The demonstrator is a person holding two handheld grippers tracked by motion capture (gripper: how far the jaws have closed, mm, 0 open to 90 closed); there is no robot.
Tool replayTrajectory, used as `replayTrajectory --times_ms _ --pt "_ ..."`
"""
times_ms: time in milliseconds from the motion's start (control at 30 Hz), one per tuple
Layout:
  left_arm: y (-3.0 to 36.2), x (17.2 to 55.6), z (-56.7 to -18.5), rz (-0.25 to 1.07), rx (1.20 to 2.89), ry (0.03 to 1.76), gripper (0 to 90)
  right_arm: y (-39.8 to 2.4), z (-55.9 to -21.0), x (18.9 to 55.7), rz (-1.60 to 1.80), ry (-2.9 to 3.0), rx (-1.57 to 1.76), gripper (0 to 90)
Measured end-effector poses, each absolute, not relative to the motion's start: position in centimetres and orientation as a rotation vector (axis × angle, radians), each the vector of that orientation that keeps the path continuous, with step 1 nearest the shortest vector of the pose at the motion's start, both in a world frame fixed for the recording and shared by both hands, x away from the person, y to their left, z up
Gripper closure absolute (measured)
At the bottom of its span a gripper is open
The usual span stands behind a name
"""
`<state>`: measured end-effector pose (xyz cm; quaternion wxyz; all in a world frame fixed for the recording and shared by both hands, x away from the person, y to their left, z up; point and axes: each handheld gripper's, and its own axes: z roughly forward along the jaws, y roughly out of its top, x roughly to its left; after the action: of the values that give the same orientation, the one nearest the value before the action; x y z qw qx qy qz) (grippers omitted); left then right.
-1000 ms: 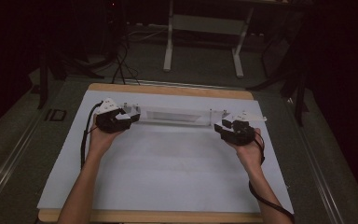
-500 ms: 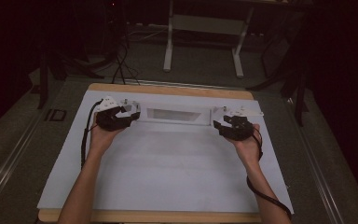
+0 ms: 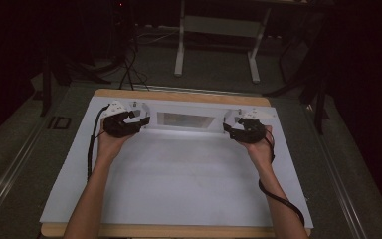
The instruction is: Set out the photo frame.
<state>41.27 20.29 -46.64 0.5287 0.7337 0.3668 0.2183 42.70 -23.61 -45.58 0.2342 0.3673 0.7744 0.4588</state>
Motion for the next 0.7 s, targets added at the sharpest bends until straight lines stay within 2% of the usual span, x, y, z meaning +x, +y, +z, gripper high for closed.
replayTrajectory --times_ms 167,367,700 --pt "20.4 41.7 -46.8 0.513 1.735 0.867 45.7 -23.7 -45.9 43.2 1.293 2.124 0.989 39.7" --pt "20.5 42.4 -47.5 0.498 1.692 0.864 37.3 -23.9 -46.1 43.7 1.328 2.123 0.992 39.5" --pt "19.7 42.8 -47.8 0.5 1.698 0.835 36.4 -23.6 -46.3 44.0 1.326 2.14 0.981 39.9"
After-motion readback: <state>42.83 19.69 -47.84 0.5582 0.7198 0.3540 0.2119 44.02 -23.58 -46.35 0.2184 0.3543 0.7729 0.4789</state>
